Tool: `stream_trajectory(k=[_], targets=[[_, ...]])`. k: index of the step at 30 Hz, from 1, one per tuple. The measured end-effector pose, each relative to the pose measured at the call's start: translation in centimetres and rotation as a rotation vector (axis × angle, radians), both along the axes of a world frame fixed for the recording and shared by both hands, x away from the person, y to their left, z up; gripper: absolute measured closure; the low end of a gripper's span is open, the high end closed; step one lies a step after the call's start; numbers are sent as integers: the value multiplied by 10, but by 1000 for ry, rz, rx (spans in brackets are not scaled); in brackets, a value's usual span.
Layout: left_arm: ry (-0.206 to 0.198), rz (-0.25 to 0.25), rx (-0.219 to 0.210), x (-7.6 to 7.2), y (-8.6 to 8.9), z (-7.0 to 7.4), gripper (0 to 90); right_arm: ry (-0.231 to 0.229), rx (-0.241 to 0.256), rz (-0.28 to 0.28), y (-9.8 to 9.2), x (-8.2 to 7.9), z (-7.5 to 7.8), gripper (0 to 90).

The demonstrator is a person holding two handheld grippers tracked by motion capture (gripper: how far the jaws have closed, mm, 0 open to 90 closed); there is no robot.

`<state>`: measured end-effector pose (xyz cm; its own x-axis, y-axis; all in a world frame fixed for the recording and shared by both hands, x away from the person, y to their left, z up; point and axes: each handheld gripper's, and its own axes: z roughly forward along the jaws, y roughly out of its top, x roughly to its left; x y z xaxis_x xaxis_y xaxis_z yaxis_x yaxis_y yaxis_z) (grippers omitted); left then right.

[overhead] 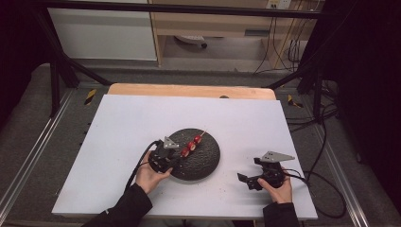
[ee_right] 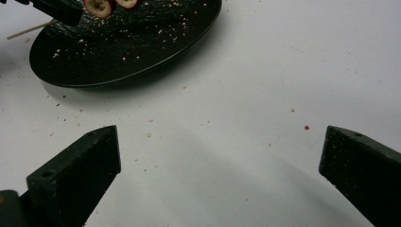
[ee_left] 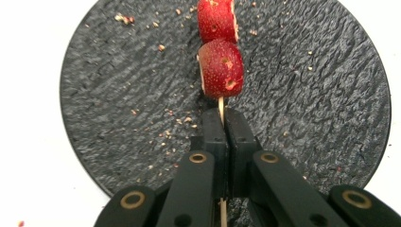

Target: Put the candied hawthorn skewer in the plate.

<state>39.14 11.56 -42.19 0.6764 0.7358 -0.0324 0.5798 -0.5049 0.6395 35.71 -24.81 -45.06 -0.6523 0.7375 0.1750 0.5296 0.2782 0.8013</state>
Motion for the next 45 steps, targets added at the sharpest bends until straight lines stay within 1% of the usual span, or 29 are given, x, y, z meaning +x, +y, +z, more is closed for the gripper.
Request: stream_trajectory(k=[4, 5, 10, 13, 17, 22, 24, 26, 27, 32, 35, 37, 41, 42, 45], targets=[[1, 3, 35, -1, -5, -2, 883, 0, 2, 0, 0, 0, 0, 5], [5, 4, 38, -1, -6, -3, 882, 3, 4, -2, 0, 0, 0, 5], [0, 6, 36, 0, -8, -4, 882, -2, 7, -2, 0, 0, 0, 6], [-7, 4, 21, -1, -5, -4, 871, -3, 4, -3, 0, 0, 0, 6], [-34, -24, -7, -5, 5, 1, 773, 0, 7, -4, 1, 0, 0, 6], [-65, -85, -49, -13, 25, 8, 548, 5, 10, -5, 1, 0, 0, 6], [-88, -102, -71, -16, 35, 11, 475, 5, 8, -7, 1, 0, -1, 5], [-113, -118, -77, -20, 43, 12, 396, 6, 7, -5, 0, 0, 0, 6], [-116, -120, -77, -21, 48, 12, 356, 9, 12, -8, 1, 0, 0, 5], [-101, -94, -85, -24, 71, 10, 201, 10, 13, -9, 0, 0, 0, 5], [-103, -72, -93, -25, 85, 7, 121, 9, 16, -7, 1, 0, 0, 5], [-106, -52, -102, -26, 94, 5, 85, 11, 17, -8, 1, 0, 0, 5], [-114, -18, -126, -29, 111, 0, 45, 17, 18, -10, 1, -1, 0, 5], [-118, -8, -128, -30, 115, -2, 42, 10, 13, -5, 1, 0, 0, 5], [-127, 5, -141, -34, 127, -8, 42, 14, 8, -6, 1, 0, -1, 5]])
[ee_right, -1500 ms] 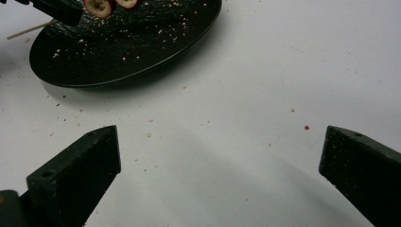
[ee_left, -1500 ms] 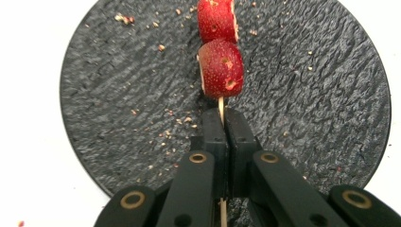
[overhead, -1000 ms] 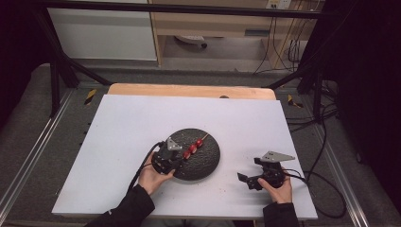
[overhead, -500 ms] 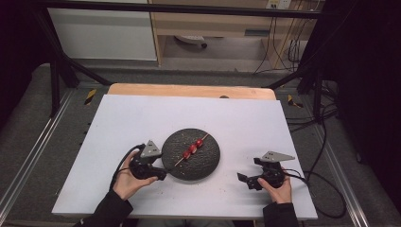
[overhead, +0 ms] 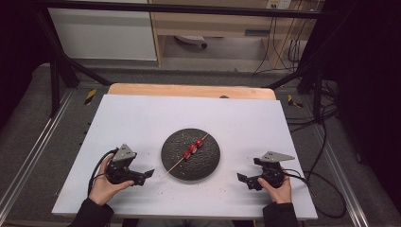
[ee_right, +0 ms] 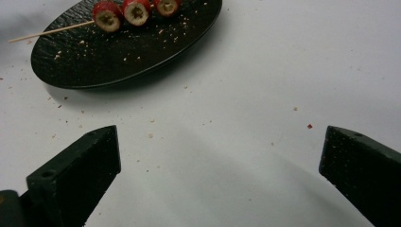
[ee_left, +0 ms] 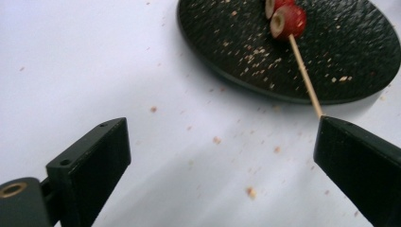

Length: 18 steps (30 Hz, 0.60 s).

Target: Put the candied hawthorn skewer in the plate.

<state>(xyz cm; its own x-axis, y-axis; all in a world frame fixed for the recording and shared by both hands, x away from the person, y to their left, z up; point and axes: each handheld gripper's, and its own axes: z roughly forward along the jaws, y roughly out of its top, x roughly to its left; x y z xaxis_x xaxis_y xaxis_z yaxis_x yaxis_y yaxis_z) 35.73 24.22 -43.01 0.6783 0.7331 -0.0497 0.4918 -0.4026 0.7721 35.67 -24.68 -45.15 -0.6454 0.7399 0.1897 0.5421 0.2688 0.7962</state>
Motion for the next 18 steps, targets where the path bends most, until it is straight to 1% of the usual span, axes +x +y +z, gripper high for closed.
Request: stream_trajectory(k=[4, 6, 9, 11, 14, 18], targets=[[-3, 7, -16, -4, 11, -9, 43, -5, -8, 7, 0, 0, 0, 5], [-8, 11, -20, -7, 16, -13, 45, 1, -7, 4, 0, -1, 0, 5], [-10, 22, -27, -10, 22, -19, 46, 8, -20, 8, 0, -1, -1, 5], [-12, 22, -12, -10, 25, -21, 46, 13, -26, 5, 1, -1, -3, 5], [-11, 25, -14, -11, 28, -22, 46, 20, -35, 12, 2, 0, -4, 5], [-6, 31, -14, -10, 31, -23, 46, 24, -34, 14, 3, -1, -4, 6]])
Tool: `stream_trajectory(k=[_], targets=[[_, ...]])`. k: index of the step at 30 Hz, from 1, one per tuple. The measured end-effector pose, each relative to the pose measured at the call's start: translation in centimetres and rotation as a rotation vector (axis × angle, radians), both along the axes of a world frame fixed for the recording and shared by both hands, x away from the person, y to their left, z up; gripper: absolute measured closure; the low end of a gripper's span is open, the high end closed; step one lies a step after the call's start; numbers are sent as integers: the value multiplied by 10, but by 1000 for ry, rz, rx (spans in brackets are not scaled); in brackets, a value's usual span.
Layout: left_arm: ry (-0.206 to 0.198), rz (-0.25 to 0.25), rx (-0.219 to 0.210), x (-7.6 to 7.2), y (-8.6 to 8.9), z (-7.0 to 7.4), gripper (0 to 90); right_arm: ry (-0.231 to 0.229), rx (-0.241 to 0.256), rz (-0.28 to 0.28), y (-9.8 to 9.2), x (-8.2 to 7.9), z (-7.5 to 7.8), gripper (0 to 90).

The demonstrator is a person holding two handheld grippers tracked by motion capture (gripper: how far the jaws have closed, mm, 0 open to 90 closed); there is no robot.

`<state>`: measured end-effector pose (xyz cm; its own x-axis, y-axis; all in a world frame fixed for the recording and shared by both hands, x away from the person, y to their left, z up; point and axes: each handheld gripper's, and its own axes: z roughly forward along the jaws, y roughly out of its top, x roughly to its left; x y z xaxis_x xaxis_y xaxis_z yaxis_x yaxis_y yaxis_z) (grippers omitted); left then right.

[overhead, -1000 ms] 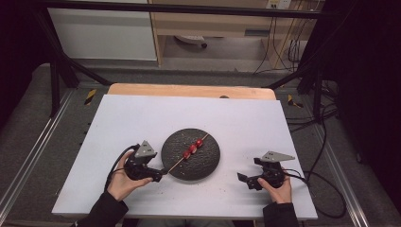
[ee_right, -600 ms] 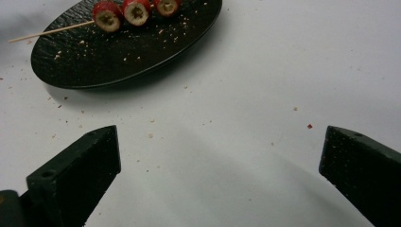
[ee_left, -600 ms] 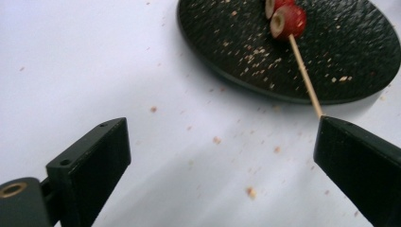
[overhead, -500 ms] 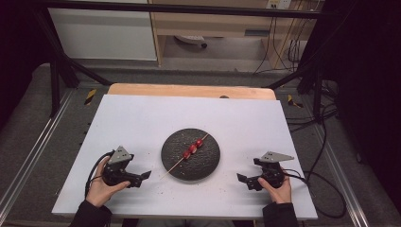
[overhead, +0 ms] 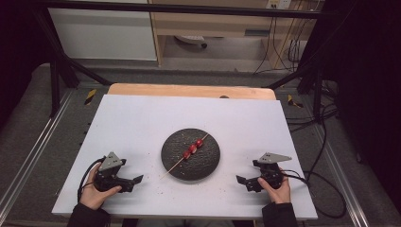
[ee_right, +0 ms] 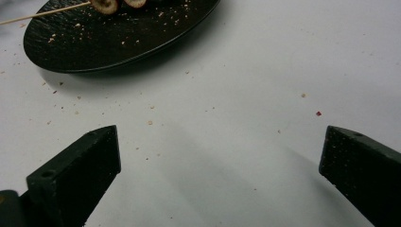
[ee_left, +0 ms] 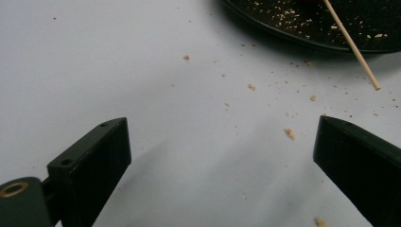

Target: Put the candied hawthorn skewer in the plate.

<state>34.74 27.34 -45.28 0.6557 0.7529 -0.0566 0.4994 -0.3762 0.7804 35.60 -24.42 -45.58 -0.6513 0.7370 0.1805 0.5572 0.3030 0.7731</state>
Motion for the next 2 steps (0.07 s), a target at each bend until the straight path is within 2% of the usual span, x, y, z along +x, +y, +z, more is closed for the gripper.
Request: stream_trajectory(k=[2], targets=[[1, 4, -4, 0, 0, 0, 46, 0, 3, 4, 0, 0, 0, 5]])
